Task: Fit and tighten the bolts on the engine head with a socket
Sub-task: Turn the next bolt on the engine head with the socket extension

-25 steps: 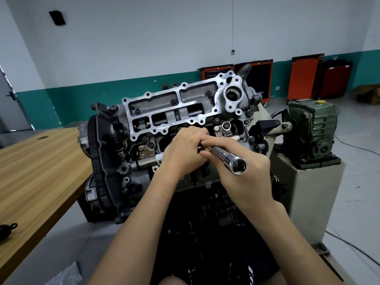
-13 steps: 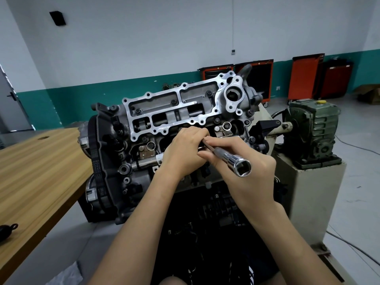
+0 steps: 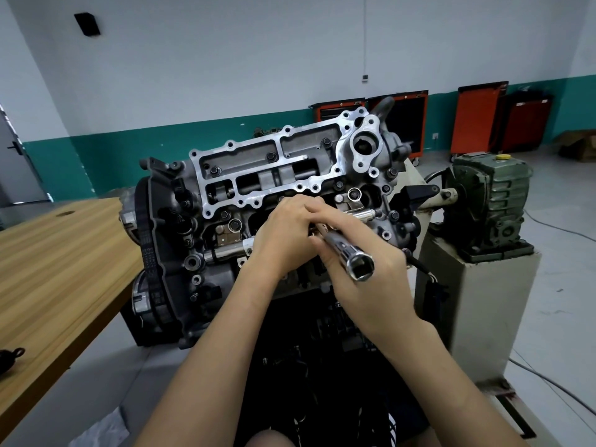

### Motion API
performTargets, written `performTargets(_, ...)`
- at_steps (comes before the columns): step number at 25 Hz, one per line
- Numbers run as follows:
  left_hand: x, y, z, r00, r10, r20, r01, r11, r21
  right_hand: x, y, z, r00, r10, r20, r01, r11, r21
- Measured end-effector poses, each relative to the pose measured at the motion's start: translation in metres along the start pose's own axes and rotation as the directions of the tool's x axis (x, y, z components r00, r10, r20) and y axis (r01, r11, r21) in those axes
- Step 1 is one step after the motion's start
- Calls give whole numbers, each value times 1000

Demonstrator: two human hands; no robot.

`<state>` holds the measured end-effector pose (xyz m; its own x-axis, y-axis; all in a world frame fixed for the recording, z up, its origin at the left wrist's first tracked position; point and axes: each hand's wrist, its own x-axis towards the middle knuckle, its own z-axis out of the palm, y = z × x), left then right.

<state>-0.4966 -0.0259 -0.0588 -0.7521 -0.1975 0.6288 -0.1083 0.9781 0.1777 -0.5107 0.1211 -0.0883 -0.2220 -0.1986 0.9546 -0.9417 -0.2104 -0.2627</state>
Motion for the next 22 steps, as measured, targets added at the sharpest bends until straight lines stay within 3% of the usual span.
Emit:
performTargets(2, 0, 0, 0, 1000, 23, 9, -23, 999, 29, 1, 2, 0, 1000, -14, 28, 14, 1000, 12)
performTargets(7, 0, 2, 0, 997, 71, 11, -72, 995, 67, 4, 3, -7, 995, 45, -84, -44, 999, 17)
performTargets(11, -1, 1, -1, 998, 54, 19, -55, 998, 16, 0, 2, -1, 1000, -11, 2, 11, 1000, -1)
performTargets(16, 1, -1, 1, 997, 78, 23, -79, 994, 70, 3, 5, -11, 991, 64, -119, -59, 997, 44)
performTargets(22, -1, 1, 1, 999, 47, -8, -47, 998, 34, 0, 3, -3, 1000, 3, -7, -3, 999, -32)
